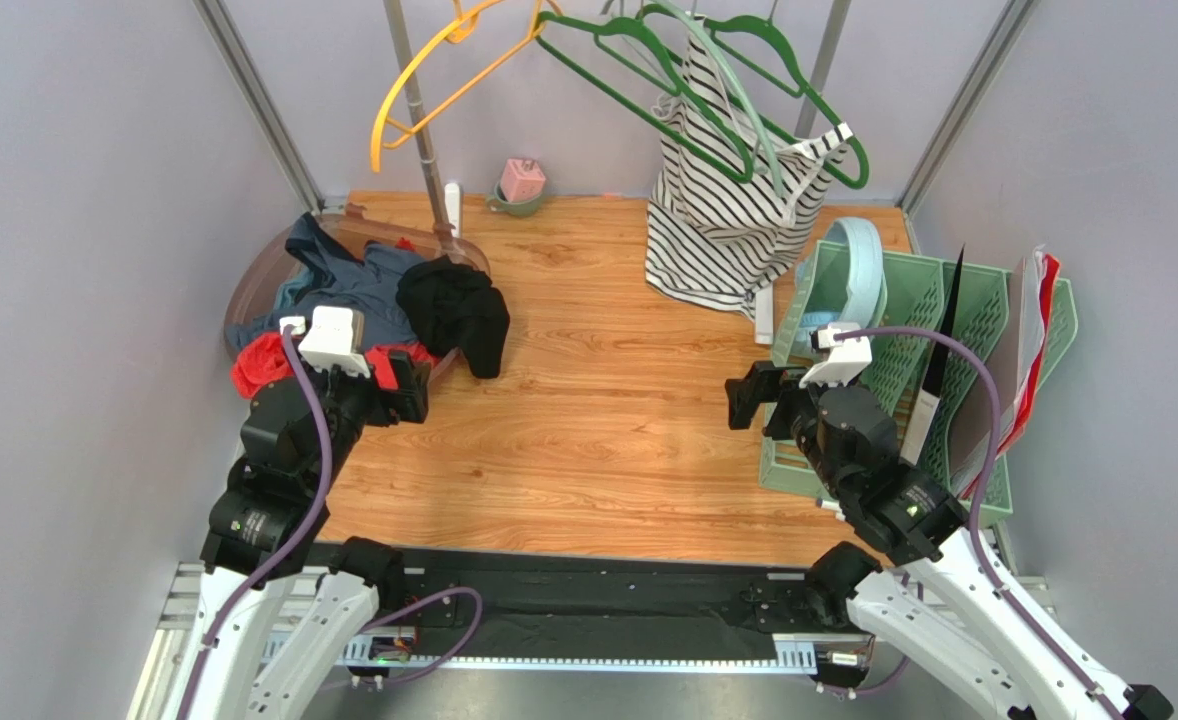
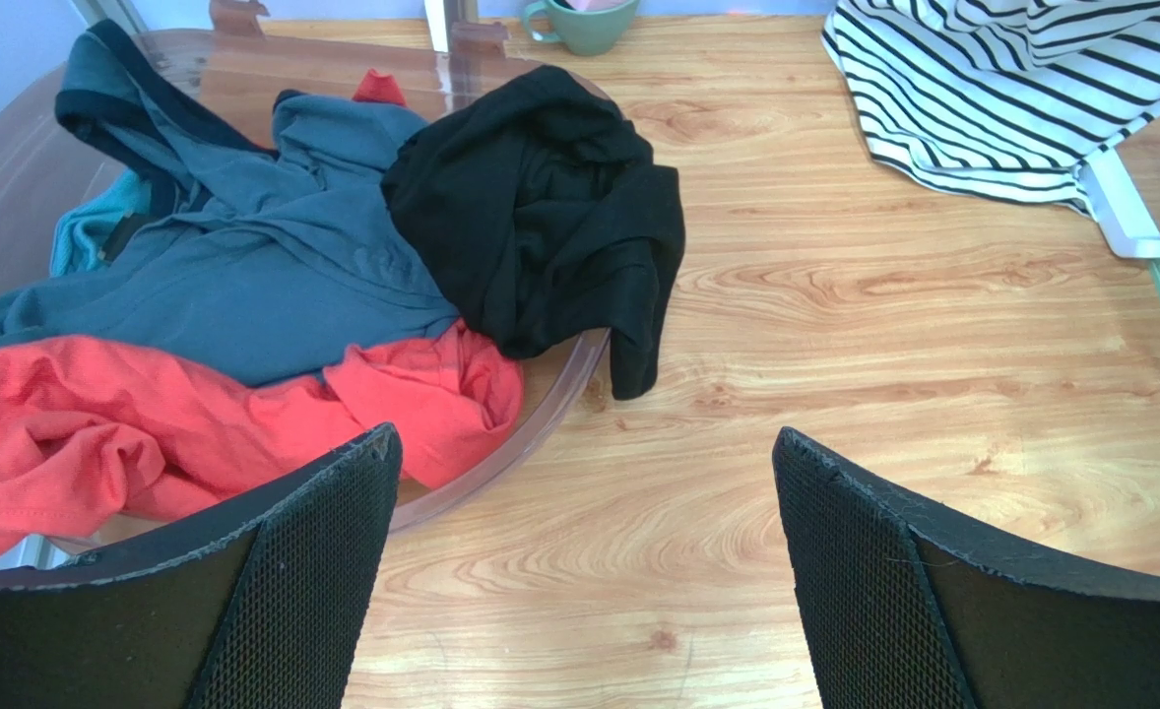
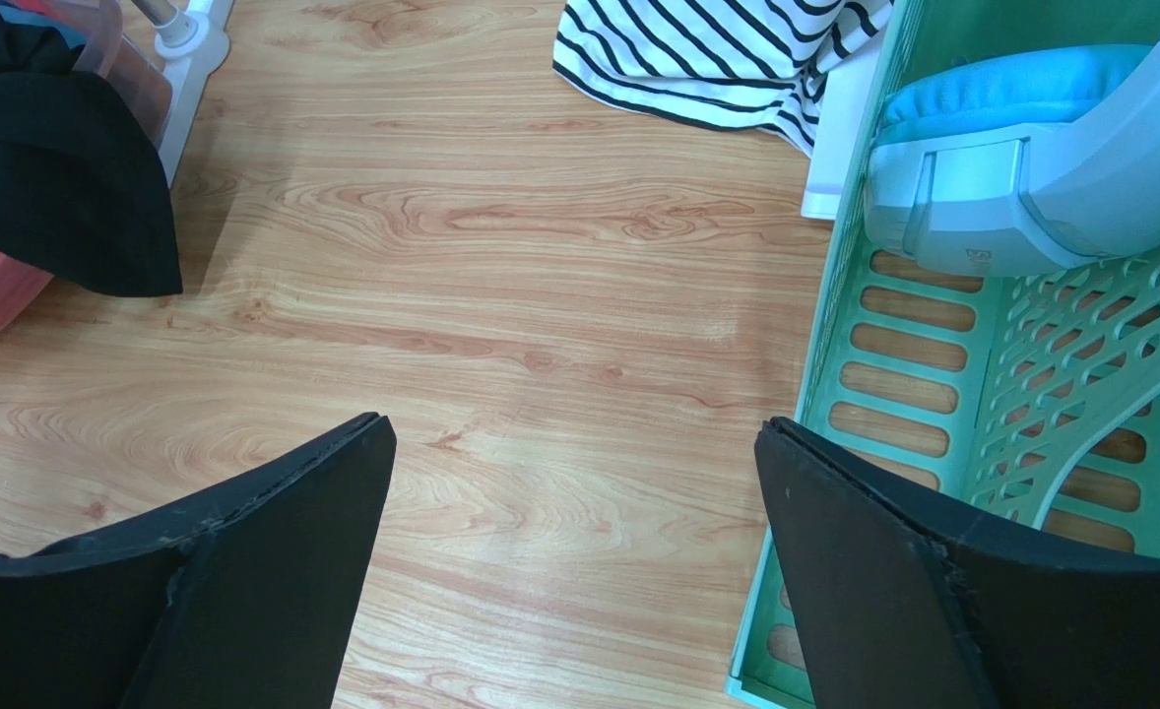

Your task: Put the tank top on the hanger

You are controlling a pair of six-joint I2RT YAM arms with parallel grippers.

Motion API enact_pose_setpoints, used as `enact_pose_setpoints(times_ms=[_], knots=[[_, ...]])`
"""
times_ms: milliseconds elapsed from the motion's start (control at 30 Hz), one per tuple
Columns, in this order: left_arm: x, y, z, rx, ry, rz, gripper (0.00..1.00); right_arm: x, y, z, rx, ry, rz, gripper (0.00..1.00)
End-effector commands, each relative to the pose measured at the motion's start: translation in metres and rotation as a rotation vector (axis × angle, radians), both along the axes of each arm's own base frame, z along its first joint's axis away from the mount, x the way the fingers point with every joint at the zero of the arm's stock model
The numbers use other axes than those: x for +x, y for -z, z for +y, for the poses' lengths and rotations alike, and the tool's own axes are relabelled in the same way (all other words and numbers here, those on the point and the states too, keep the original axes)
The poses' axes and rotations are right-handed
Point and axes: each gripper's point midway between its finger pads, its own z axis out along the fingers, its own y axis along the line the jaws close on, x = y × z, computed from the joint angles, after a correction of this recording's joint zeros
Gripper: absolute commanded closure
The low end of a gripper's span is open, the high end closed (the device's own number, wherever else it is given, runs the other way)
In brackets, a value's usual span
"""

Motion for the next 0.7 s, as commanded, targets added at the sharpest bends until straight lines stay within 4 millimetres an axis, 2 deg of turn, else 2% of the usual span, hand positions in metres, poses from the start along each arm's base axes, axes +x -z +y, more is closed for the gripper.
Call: enact_pose_setpoints(times_ms=[0, 167, 367, 533, 567, 633, 667], knots=[[0.001, -0.006, -0.003, 0.010, 0.022, -0.036, 0.01, 0.002, -0.019, -0.005, 0.003, 0.017, -0.044, 0.00], [0.003, -0.003, -0.004, 0.021, 0.031, -0.026, 0.01, 0.001, -0.021, -0.005, 0.005, 0.013, -0.048, 0.00], [0.008, 0.007, -0.017, 0.049, 0.108, 0.008, 0.01, 0.000, -0.023, -0.005, 0.009, 0.009, -0.051, 0.00], [0.031, 0.018, -0.011, 0.093, 0.047, 0.089, 0.01, -0.003, -0.025, -0.003, 0.013, -0.007, -0.045, 0.00], [0.036, 0.010, -0.011, 0.091, 0.035, 0.090, 0.01, -0.004, -0.025, -0.003, 0.017, -0.009, -0.047, 0.00], [0.050, 0.019, -0.014, 0.109, 0.029, 0.152, 0.01, -0.005, -0.026, -0.001, 0.020, -0.021, -0.048, 0.00], [0.056, 0.010, -0.016, 0.108, 0.029, 0.144, 0.01, -0.005, -0.027, -0.001, 0.024, -0.024, -0.049, 0.00]])
